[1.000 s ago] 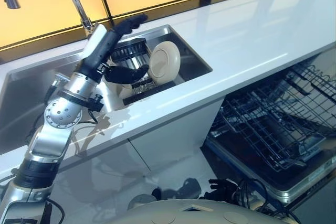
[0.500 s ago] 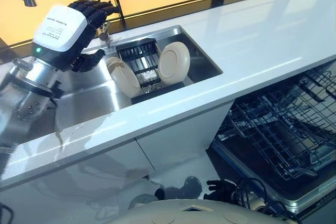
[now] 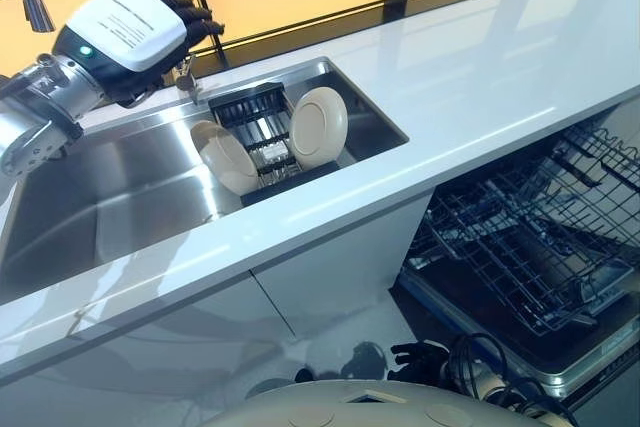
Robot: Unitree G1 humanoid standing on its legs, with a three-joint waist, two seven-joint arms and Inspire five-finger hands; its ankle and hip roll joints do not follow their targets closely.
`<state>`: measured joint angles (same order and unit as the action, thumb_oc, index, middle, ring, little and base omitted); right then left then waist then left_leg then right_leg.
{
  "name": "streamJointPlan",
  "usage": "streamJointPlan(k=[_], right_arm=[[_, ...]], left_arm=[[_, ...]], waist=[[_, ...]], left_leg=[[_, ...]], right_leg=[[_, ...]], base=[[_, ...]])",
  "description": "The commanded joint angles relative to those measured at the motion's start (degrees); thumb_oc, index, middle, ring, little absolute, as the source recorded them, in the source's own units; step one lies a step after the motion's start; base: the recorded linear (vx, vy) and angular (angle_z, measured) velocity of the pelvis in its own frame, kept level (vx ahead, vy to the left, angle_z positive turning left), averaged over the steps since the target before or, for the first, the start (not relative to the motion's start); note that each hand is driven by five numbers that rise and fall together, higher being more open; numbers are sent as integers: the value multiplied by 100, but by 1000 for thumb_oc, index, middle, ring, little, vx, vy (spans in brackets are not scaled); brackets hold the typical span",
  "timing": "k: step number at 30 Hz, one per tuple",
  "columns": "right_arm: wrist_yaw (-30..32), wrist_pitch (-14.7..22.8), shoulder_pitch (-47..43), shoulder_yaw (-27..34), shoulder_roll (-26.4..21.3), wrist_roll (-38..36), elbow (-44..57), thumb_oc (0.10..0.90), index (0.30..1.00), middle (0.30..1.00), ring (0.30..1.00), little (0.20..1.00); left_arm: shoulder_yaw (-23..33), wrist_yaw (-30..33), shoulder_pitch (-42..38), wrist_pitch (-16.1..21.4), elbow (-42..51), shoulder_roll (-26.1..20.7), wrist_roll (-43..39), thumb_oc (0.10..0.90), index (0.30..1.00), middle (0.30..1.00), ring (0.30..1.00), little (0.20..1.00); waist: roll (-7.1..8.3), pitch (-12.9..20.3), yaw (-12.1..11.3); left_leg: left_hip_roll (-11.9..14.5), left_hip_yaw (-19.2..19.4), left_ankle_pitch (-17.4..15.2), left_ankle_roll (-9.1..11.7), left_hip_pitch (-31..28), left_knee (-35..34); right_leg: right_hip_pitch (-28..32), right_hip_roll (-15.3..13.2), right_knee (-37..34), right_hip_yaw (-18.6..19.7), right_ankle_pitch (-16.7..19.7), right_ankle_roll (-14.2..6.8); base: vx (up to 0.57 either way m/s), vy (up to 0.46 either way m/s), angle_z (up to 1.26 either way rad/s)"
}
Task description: Pick up plates and place into dishwasher.
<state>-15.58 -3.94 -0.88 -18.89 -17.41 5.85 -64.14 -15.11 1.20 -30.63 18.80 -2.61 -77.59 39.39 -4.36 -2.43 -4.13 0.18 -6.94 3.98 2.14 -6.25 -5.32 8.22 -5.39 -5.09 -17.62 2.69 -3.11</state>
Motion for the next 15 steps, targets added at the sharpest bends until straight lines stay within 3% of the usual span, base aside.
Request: streamJointPlan(k=[1,7,15], right_arm=[[-261,12,89,-410,-354,252,24,800,900,900,900,900],[-269,-3,59,-413,-332,252,14,800,900,900,900,900],[-304,-8,60,-320,-393,335,-11,800,900,900,900,900]], left_arm=[[261,-197,-1015,-220,-527,-552,-92,800,900,900,900,900],[22,-630,-1043,-187,-693,-420,-173,800,900,900,900,900],[196,-1415,-564,-153,-604,-192,-164,800,900,900,900,900]], waist=[[13,109,80],[19,106,80],[32,55,75]], left_leg=[[-397,668,-434,-205,-4,32],[-402,686,-449,-214,-23,32],[-411,694,-460,-239,-39,32]], right_leg=[[-189,33,662,345,-502,-316],[-182,39,657,359,-512,-324],[-191,35,682,353,-523,-333]], base=[[35,-7,-2],[0,0,0],[0,0,0]])
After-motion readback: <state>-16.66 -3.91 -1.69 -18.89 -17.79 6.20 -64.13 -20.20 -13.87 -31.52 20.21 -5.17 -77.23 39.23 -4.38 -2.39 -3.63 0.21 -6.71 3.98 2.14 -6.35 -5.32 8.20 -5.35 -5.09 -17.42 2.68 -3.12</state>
